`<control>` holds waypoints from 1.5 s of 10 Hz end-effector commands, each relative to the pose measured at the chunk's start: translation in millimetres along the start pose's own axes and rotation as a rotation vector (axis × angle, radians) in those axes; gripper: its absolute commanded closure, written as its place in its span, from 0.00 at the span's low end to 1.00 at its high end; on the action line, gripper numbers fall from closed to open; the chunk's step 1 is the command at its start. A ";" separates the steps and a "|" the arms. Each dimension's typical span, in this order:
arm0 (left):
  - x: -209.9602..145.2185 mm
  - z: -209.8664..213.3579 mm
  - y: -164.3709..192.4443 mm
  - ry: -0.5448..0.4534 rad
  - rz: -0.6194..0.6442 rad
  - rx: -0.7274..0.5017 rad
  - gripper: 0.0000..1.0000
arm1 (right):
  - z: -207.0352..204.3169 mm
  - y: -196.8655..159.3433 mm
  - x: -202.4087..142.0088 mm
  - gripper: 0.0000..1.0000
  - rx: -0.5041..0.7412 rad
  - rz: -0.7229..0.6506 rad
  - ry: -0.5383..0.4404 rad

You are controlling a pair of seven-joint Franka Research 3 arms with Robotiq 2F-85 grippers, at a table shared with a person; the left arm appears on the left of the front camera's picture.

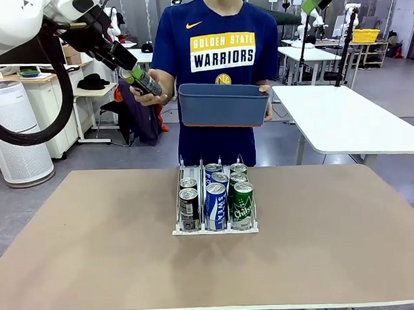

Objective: Fill the beverage cans into the dispenser.
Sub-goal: Pick up the Pepsi coke handed by the human.

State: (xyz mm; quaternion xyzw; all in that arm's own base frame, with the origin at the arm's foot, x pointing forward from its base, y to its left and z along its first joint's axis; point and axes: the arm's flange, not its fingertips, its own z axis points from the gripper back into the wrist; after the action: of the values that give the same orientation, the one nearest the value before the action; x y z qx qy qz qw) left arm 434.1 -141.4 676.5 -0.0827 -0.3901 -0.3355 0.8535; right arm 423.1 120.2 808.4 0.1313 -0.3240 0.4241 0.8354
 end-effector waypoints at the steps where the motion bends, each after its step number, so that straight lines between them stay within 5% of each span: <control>1: -5.5 -9.7 8.8 -0.056 -0.007 -0.049 0.00 | -0.2 0.5 -0.5 0.00 0.004 0.001 -0.001; 15: -11.0 -44.7 33.0 -0.079 -0.008 -0.117 0.00 | -0.2 0.5 -0.5 0.00 0.004 0.001 -0.001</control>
State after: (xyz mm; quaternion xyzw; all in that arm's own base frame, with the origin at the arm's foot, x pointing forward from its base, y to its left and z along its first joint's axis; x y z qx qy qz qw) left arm 469.1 -135.3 642.4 -0.1333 -0.3917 -0.3442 0.8428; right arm 423.2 120.2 808.4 0.1313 -0.3240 0.4241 0.8354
